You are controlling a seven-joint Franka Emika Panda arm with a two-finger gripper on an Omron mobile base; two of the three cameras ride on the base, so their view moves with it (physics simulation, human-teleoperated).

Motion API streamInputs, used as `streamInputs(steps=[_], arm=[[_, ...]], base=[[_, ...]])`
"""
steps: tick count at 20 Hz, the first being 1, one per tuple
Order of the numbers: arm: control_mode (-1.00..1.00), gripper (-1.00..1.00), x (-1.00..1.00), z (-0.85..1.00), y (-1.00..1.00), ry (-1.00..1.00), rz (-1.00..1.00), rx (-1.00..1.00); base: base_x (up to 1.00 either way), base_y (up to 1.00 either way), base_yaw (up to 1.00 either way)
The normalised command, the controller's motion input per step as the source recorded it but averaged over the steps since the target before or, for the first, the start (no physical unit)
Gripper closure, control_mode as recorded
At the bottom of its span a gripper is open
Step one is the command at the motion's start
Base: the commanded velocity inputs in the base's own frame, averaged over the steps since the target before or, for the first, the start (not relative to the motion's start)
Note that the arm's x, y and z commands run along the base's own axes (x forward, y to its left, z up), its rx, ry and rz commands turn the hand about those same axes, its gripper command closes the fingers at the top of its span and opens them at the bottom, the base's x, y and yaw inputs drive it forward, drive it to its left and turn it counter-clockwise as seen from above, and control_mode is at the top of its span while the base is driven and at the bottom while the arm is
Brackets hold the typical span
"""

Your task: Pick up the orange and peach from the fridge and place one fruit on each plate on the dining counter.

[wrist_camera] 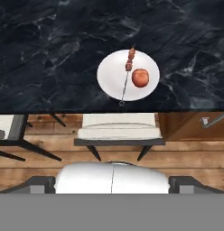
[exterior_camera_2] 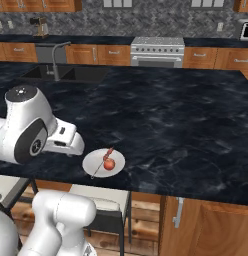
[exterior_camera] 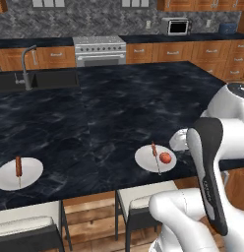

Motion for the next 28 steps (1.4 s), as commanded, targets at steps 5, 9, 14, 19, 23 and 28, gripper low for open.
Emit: streamInputs(steps=[5, 9, 14, 19, 23, 28], arm=[[-1.00, -1.00, 0.06, -0.18, 0.00, 0.21, -0.16, -0.03], [-1.00, -1.00, 0.22, -0.26, -0.07, 0.29, -0.12, -0.02], [-1.00, -1.00, 0.01, -0.04, -0.01, 0.04, 0.00, 0.00], [-1.00, -1.00, 0.00, 0.00, 0.00, 0.00, 0.00, 0.00], [-1.00, -1.00, 0.00, 0.00, 0.00, 0.00, 0.00, 0.00], [1.00, -1.00, 0.00, 0.00, 0.00, 0.00, 0.00, 0.00]], base=[[0.00, 0.00, 0.00], [0.00, 0.00, 0.00], [0.00, 0.00, 0.00], [0.00, 0.00, 0.00], [0.00, 0.00, 0.00], [-0.10, -0.08, -0.09]])
